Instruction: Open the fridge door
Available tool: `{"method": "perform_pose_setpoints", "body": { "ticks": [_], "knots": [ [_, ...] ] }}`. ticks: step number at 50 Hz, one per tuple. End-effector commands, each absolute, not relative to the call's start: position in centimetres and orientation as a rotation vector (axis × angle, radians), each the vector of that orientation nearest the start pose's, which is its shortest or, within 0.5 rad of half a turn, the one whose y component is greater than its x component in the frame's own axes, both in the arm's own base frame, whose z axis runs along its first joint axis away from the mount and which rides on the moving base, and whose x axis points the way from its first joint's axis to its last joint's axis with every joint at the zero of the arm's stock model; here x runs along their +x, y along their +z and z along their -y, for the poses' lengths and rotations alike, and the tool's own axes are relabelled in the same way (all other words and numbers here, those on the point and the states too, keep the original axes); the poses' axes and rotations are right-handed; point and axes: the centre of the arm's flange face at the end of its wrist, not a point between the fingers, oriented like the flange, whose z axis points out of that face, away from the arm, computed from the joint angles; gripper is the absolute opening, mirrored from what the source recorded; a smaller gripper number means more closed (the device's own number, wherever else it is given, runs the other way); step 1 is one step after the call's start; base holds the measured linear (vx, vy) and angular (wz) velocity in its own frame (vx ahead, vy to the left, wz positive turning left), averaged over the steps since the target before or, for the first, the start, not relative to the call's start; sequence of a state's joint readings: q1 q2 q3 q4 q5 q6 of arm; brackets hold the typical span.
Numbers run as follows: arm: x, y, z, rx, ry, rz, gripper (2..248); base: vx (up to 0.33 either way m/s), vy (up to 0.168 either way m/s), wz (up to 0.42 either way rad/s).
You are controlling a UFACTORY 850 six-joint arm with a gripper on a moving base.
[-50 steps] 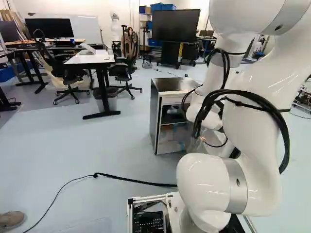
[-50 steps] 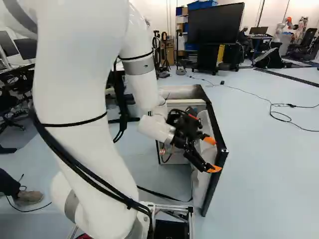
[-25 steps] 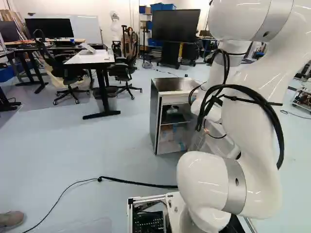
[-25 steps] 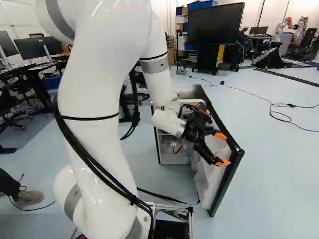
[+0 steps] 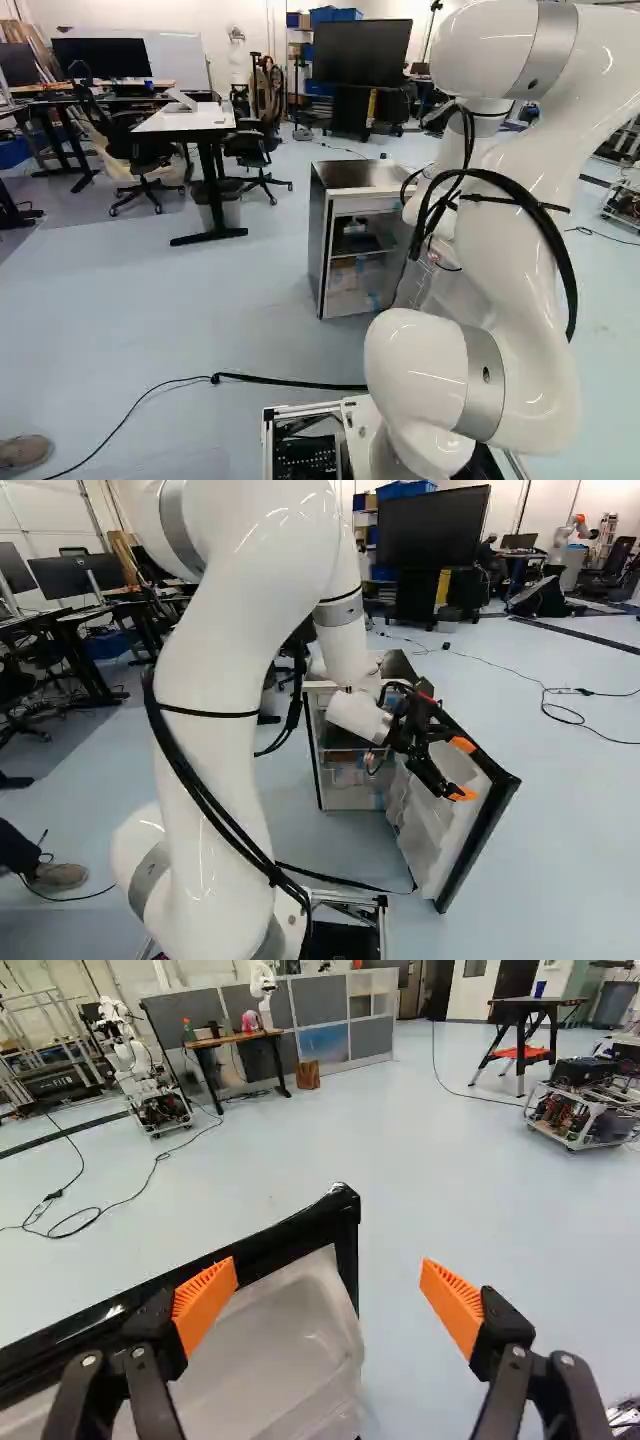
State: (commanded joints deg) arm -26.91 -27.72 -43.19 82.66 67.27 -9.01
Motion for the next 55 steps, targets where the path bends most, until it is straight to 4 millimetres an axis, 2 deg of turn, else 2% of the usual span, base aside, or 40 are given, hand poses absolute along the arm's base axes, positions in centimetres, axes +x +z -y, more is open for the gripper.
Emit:
{"method": "perform_pose_setpoints", "body": {
  "ticks": [15,24,33,55],
  "knots": [
    [39.6,30.7,31.0,1.109,0.977,1.713,247,0.0,0.0,0.0],
    [40.0,30.7,31.5,1.1,0.981,1.717,247,0.0,0.0,0.0],
    [39.1,30.7,30.5,1.12,0.974,1.706,247,0.0,0.0,0.0],
    [36.8,31.1,26.3,1.285,1.028,1.587,247,0.0,0.0,0.0]
  ]
}}
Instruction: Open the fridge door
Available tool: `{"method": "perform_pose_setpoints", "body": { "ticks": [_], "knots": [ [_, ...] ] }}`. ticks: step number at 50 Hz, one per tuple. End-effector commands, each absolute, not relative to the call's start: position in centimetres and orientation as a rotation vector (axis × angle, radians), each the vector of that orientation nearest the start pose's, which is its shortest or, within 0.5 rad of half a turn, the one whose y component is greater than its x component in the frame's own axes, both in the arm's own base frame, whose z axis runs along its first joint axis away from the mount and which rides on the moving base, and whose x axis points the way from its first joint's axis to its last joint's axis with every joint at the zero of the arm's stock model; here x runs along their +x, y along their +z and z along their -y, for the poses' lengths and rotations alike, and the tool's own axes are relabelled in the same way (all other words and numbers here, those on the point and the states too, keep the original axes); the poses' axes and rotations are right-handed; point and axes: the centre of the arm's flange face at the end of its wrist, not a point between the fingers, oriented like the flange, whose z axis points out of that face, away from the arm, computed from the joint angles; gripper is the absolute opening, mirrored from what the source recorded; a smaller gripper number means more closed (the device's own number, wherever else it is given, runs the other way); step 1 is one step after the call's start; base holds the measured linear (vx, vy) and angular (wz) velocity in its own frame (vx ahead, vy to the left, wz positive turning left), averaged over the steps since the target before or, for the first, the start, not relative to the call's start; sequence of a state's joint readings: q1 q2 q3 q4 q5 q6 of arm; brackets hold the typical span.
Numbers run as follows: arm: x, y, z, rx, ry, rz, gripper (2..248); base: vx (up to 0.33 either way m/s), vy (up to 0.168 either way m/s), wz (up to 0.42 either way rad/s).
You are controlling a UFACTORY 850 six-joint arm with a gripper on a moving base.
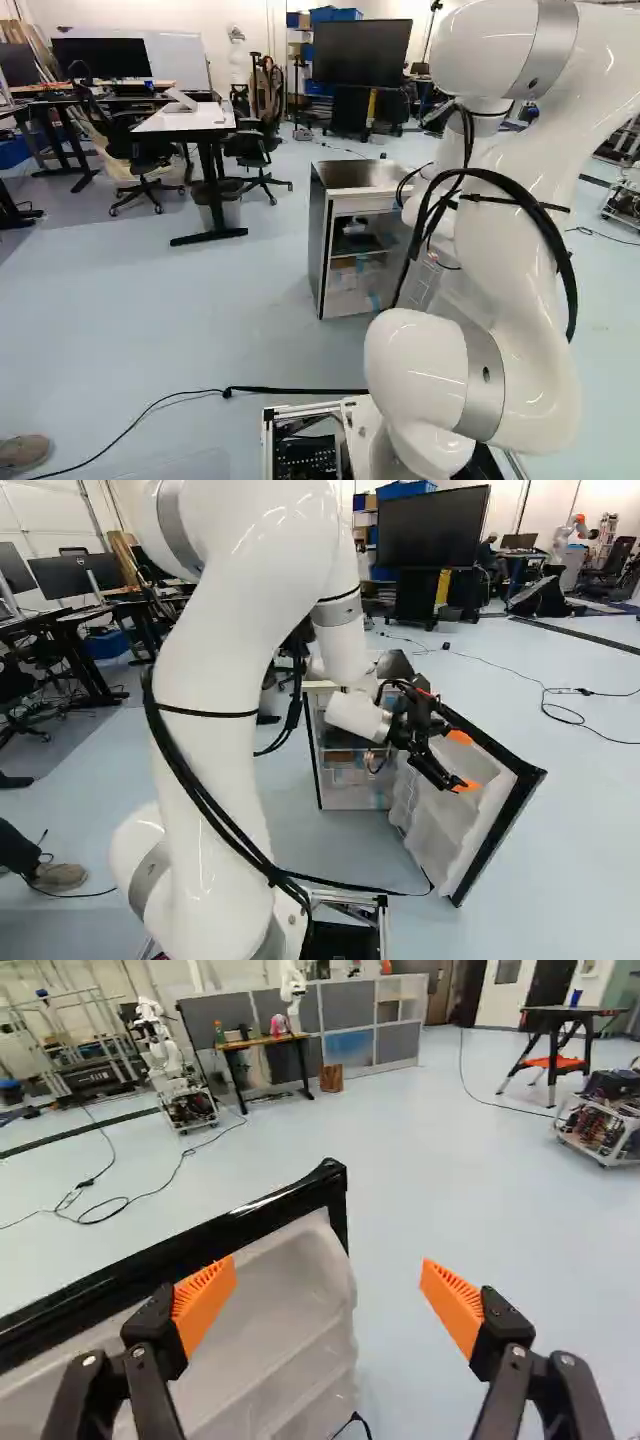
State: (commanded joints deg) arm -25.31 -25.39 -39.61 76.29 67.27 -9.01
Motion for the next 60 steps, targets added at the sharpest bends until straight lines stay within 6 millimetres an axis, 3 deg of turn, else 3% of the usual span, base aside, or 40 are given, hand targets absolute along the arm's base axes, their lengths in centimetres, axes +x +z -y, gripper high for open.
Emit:
{"method": "perform_pose_setpoints", "body": {
  "ticks": [40,60],
  "knots": [
    [34.3,31.8,18.2,1.7,1.221,1.258,247,0.0,0.0,0.0],
    [34.2,31.8,17.5,1.75,1.248,1.212,247,0.0,0.0,0.0]
  ]
}}
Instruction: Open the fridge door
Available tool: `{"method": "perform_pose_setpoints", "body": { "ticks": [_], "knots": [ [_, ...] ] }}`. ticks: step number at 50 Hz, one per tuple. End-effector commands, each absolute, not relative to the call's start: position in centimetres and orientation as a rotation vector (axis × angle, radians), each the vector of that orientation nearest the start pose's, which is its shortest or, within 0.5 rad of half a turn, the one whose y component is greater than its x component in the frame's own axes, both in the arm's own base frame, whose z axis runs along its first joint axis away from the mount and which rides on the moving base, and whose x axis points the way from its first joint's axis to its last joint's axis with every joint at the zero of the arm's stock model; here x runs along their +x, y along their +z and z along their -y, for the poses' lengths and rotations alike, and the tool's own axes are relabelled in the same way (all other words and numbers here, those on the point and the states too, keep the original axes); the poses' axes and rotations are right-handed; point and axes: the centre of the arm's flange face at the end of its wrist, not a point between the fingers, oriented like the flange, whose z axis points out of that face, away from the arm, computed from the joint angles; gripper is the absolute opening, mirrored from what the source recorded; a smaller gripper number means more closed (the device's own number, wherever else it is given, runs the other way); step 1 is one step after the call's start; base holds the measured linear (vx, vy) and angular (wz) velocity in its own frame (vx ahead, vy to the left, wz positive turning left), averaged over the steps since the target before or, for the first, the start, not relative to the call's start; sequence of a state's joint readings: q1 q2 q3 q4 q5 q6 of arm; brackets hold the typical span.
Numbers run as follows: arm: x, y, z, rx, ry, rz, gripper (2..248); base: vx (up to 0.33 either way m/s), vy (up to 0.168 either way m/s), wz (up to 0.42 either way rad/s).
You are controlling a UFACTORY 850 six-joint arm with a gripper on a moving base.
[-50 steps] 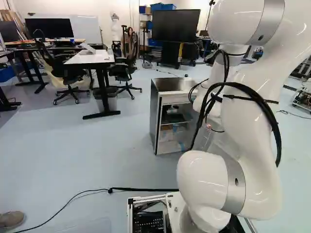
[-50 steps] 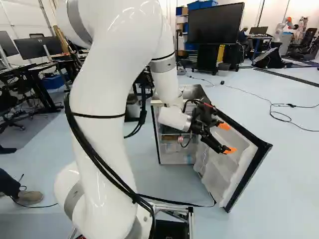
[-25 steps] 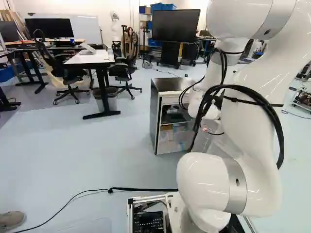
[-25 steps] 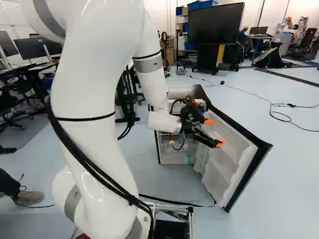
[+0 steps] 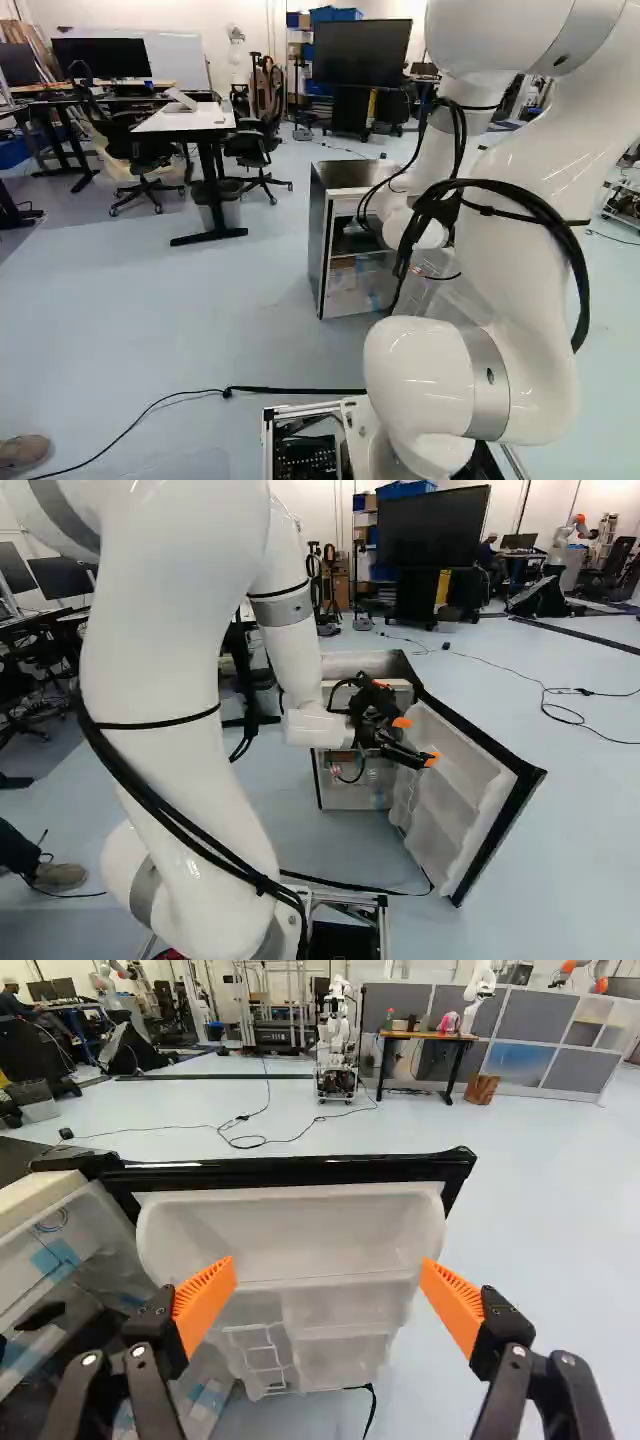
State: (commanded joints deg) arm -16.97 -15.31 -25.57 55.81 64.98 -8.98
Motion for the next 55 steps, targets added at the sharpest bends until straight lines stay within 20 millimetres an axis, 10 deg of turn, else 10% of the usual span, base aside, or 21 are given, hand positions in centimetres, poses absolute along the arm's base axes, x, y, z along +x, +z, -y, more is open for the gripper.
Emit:
{"method": "perform_pose_setpoints", "body": {
  "ticks": [55],
  "knots": [
    [34.0,33.9,13.4,1.974,1.439,1.015,247,0.0,0.0,0.0]
  ]
}}
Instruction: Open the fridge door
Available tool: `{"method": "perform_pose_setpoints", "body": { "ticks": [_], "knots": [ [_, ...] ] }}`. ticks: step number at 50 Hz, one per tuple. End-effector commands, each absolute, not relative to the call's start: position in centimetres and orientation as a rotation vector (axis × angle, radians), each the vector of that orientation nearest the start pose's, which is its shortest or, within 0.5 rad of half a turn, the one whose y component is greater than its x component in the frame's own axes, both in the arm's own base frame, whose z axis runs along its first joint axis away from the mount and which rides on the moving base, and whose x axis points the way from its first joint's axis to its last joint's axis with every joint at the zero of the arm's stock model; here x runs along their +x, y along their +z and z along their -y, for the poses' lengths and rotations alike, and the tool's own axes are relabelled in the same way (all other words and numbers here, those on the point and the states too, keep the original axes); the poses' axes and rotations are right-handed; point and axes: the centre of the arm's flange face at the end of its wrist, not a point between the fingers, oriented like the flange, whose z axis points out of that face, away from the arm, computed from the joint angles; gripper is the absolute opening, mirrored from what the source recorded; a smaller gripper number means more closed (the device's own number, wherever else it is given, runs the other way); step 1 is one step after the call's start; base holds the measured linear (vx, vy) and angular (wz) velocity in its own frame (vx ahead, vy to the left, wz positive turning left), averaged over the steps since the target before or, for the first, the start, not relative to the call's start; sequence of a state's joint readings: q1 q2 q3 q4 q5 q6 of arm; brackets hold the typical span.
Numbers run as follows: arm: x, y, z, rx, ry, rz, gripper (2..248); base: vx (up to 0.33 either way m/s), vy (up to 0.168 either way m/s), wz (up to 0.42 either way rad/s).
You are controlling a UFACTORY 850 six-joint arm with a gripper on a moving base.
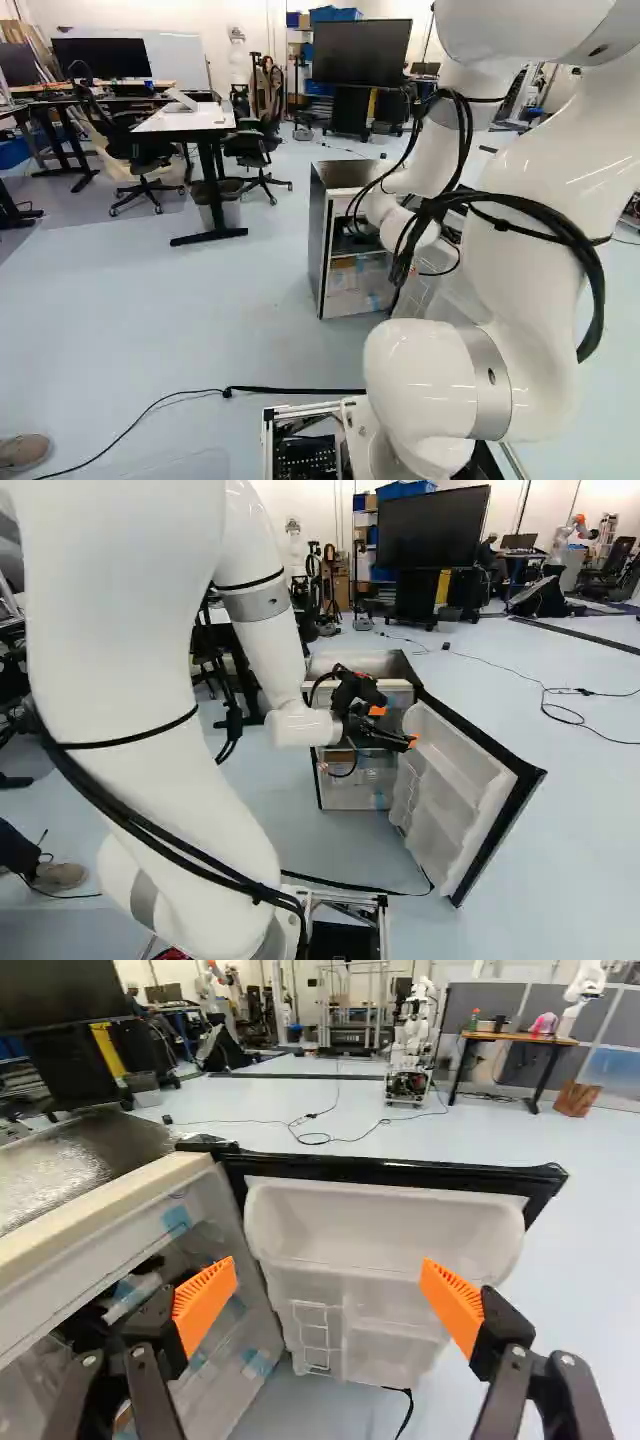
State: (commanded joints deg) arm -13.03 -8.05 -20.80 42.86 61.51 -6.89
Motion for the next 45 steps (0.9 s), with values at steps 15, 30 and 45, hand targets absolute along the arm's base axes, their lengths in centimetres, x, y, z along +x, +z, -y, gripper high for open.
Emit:
{"method": "perform_pose_setpoints", "body": {
  "ticks": [15,30,45],
  "knots": [
    [33.5,34.7,11.2,-2.707,-1.982,-1.158,247,0.0,0.0,0.0],
    [32.5,35.6,8.4,-2.687,-1.967,-0.875,247,0.0,0.0,0.0],
    [31.3,36.2,5.7,-2.658,-1.938,-0.605,247,0.0,0.0,0.0]
  ]
}}
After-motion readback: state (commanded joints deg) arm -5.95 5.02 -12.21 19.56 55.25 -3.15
